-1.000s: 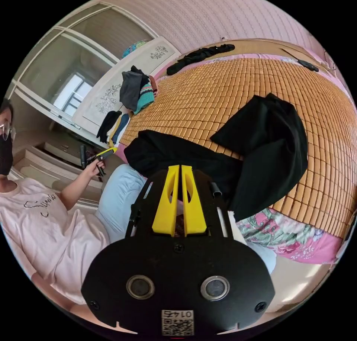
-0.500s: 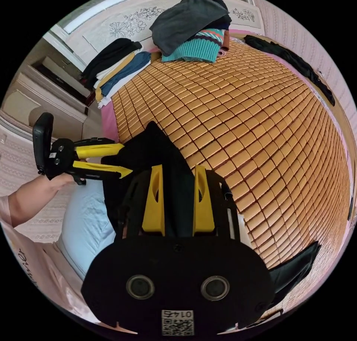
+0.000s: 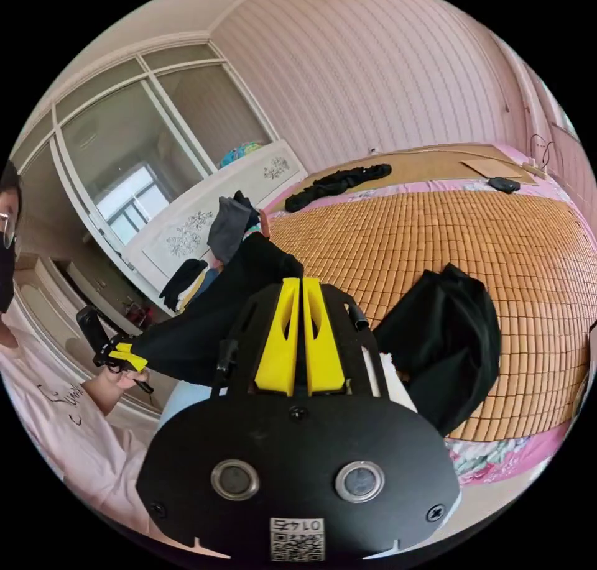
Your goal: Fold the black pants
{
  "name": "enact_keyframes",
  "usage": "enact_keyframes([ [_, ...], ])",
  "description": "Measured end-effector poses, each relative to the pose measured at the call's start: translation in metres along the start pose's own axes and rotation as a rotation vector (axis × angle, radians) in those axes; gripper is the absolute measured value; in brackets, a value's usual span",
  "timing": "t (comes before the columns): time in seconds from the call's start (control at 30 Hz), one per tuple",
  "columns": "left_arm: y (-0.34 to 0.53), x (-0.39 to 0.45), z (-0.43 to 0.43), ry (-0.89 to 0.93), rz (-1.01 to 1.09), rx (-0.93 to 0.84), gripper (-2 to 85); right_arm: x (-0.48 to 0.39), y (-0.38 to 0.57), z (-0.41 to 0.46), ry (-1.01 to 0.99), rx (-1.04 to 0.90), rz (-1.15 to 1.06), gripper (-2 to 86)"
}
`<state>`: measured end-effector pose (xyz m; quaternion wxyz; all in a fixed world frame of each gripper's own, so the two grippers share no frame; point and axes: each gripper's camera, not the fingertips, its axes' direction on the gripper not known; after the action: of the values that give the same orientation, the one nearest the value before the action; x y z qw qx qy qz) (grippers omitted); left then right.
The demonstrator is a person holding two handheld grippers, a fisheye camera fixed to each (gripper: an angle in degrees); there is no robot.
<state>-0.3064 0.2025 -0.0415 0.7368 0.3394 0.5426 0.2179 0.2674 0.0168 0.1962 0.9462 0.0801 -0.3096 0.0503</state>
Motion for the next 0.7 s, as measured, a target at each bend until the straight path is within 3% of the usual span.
enact_keyframes([
  [0.1,-0.105,0.047,-0.006,0.008,0.256,0.206,-1.0,-0.021,-0.062,-0.150,0.190,0.291,-0.128,-0.1],
  [0.17,-0.165,0.070,-0.039,-0.011,0.350,0.364,-1.0,-0.095,-0.130,-0.259,0.267,0.524,-0.363,-0.1],
  [0.3,-0.229,0.107,-0.115,-0.189,0.474,0.554,-1.0,-0.216,-0.205,-0.328,0.265,0.617,-0.646,-0.1],
  [0.4,-0.202,0.102,-0.135,-0.331,0.460,0.509,-1.0,-0.266,-0.224,-0.291,0.315,0.530,-0.740,-0.1],
  [0.5,-0.132,0.056,-0.122,-0.366,0.259,0.339,-1.0,-0.252,-0.210,-0.193,0.327,0.317,-0.728,-0.1],
  [0.63,0.001,-0.009,-0.092,-0.352,-0.159,0.107,-1.0,-0.166,-0.136,-0.033,0.184,-0.095,-0.505,-0.2],
  [0.7,0.031,-0.010,-0.081,-0.314,-0.229,0.031,-1.0,-0.136,-0.094,0.014,0.195,-0.229,-0.390,-0.3],
])
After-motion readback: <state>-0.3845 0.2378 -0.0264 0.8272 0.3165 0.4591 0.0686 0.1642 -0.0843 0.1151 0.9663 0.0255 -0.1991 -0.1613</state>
